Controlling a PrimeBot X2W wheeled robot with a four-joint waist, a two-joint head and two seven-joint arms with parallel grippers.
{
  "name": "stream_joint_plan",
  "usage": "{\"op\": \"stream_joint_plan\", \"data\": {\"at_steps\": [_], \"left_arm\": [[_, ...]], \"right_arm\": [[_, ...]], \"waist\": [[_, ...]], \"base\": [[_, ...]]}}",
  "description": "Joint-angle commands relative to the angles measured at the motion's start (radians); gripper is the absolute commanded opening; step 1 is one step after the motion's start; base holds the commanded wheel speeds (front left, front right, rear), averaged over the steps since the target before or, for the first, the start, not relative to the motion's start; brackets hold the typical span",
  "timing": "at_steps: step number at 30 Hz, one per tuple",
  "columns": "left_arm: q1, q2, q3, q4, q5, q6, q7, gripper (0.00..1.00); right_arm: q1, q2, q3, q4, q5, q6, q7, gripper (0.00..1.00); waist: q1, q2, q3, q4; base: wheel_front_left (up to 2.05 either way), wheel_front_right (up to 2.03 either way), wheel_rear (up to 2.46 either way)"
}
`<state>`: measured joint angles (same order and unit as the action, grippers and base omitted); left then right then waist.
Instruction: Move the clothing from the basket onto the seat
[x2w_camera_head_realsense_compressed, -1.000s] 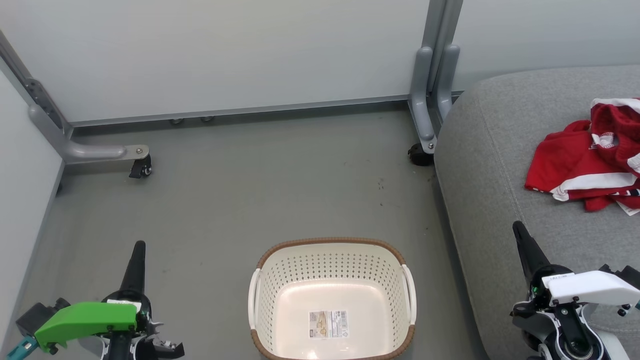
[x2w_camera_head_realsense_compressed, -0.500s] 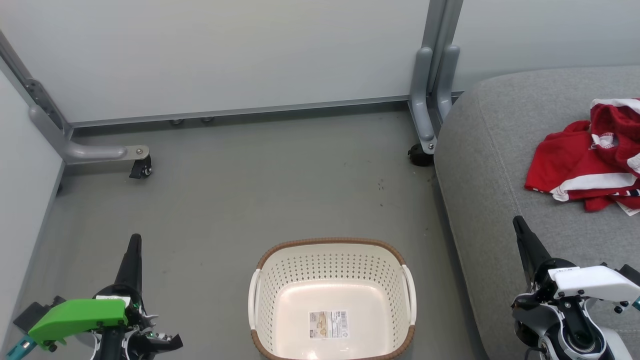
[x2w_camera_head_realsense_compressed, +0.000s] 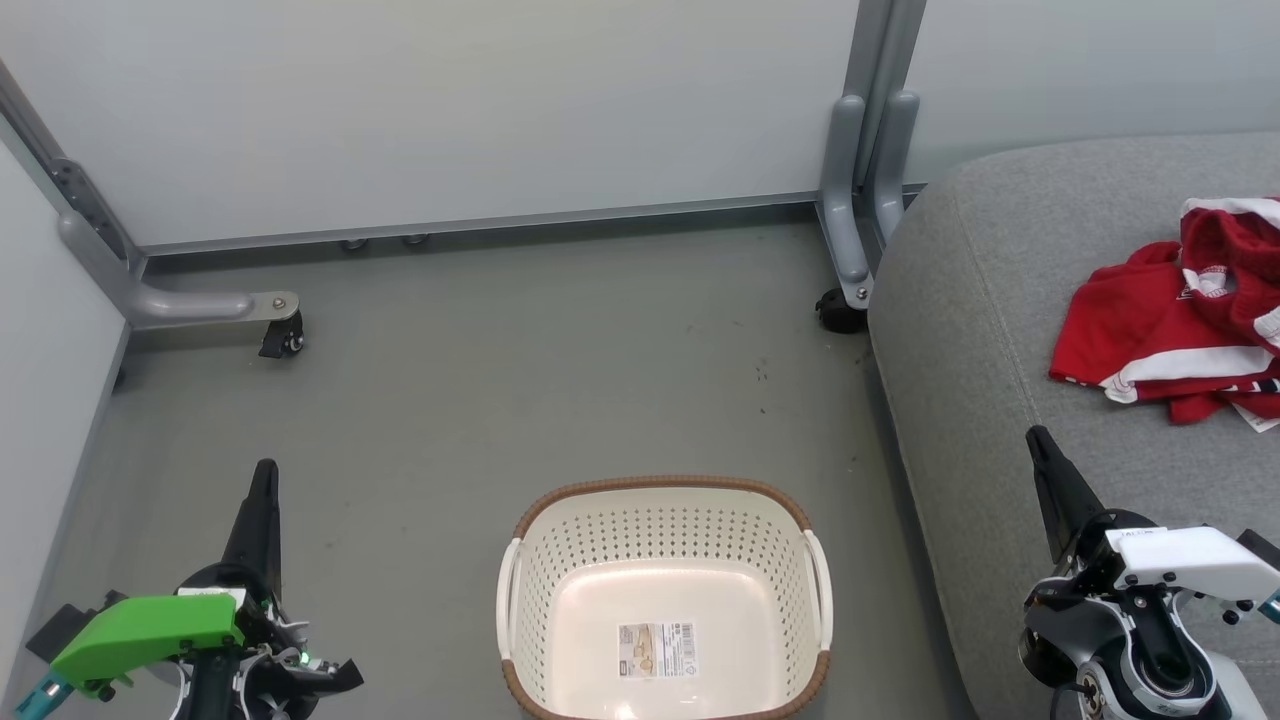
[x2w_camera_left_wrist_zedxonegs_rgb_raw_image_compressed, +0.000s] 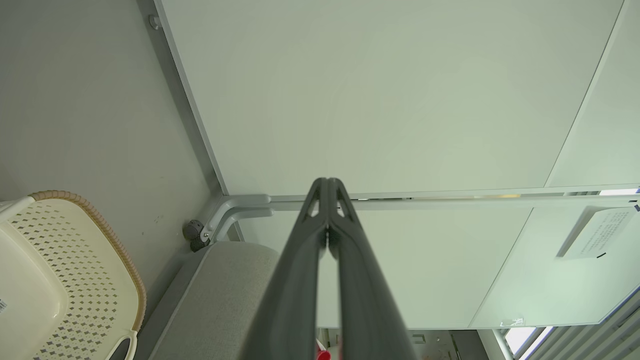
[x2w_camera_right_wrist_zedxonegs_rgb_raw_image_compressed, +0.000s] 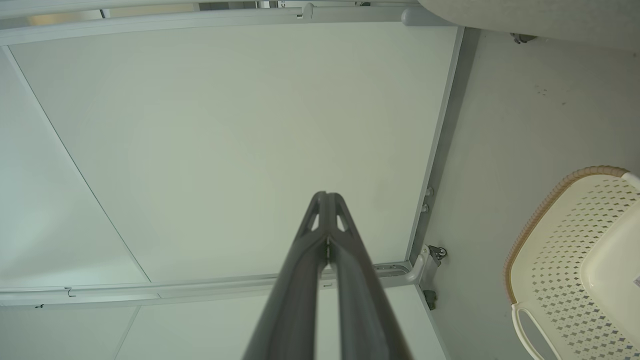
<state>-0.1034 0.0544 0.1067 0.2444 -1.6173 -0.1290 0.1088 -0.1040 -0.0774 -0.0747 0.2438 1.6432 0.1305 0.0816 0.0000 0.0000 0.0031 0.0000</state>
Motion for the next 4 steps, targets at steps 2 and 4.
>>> {"op": "stream_joint_plan", "data": {"at_steps": [2,4], "left_arm": [[-0.01,0.002,0.004,0.001,-0.003,-0.006,0.002,0.0],[-0.01,0.002,0.005,0.001,-0.002,-0.006,0.003,0.0]], "right_arm": [[-0.005,-0.001,-0.003,0.002,0.001,0.0,0.004,0.0],[-0.005,0.0,-0.004,0.002,0.0,0.0,0.005,0.0]], "waist": [[0.0,0.0,0.0,0.0],[0.0,0.0,0.0,0.0]], "base": [[0.0,0.0,0.0],[0.0,0.0,0.0]]}}
